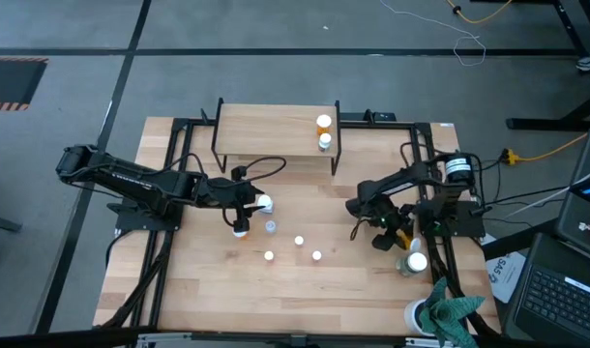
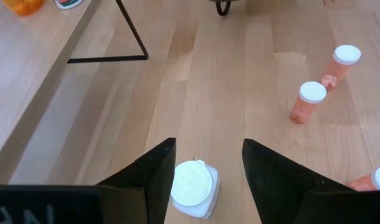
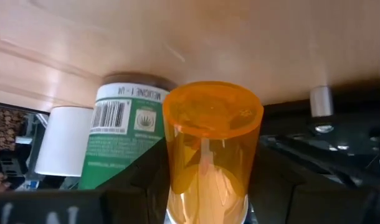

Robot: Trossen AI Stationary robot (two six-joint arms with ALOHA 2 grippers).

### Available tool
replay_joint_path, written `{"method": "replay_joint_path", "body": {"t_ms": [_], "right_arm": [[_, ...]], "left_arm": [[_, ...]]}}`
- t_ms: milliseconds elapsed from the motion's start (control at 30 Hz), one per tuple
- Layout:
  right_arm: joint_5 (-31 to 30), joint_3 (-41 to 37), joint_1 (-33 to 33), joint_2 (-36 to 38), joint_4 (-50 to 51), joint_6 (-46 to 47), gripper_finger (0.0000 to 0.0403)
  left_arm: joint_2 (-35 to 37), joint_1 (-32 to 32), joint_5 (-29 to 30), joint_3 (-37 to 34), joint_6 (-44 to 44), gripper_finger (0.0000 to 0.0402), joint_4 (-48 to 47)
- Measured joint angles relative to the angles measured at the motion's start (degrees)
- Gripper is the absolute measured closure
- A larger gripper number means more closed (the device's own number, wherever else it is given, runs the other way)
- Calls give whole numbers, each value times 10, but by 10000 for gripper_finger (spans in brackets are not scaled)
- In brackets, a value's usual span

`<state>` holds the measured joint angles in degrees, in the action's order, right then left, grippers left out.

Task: Pick and place medicine bottles onto shelf by color
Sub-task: Put the top orange pill bottle on the shelf, then put the blue pill bottle on the shelf

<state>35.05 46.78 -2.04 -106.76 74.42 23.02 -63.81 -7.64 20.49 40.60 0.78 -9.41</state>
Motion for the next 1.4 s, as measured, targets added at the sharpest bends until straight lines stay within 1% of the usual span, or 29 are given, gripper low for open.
{"method": "replay_joint_path", "body": {"t_ms": [133, 333, 433, 567, 667, 900, 1000, 1067, 1233, 1300, 1400], "right_arm": [[2, 0, 0, -9, -23, -9, 231], [2, 0, 0, -14, -24, -14, 226], [5, 0, 0, -14, -22, -23, 214], [29, 4, -4, -14, -20, -26, 188], [28, 17, -10, -14, -14, -26, 171], [14, 36, -25, -14, -6, -27, 163], [-10, 46, -32, -14, 20, -27, 163], [-32, 57, -38, -14, 57, -30, 162], [-114, 98, -40, -11, 149, -38, 162], [-145, 114, -33, 1, 157, -30, 162], [-167, 131, -18, 40, 150, -5, 162]], "left_arm": [[0, 0, 0, 0, 0, 221, 0], [0, 0, 0, 0, 1, 221, 0], [0, 0, 0, 0, 1, 221, 0], [0, 0, 0, 0, 1, 221, 0], [0, 0, 0, 0, 1, 221, 0], [0, 0, 0, 0, 1, 221, 0], [0, 0, 0, 0, 1, 221, 0], [0, 0, 0, 0, 0, 221, 0], [0, 0, 0, 0, 0, 221, 0], [0, 0, 0, 0, 1, 221, 0], [0, 0, 0, 0, 0, 221, 0]]}}
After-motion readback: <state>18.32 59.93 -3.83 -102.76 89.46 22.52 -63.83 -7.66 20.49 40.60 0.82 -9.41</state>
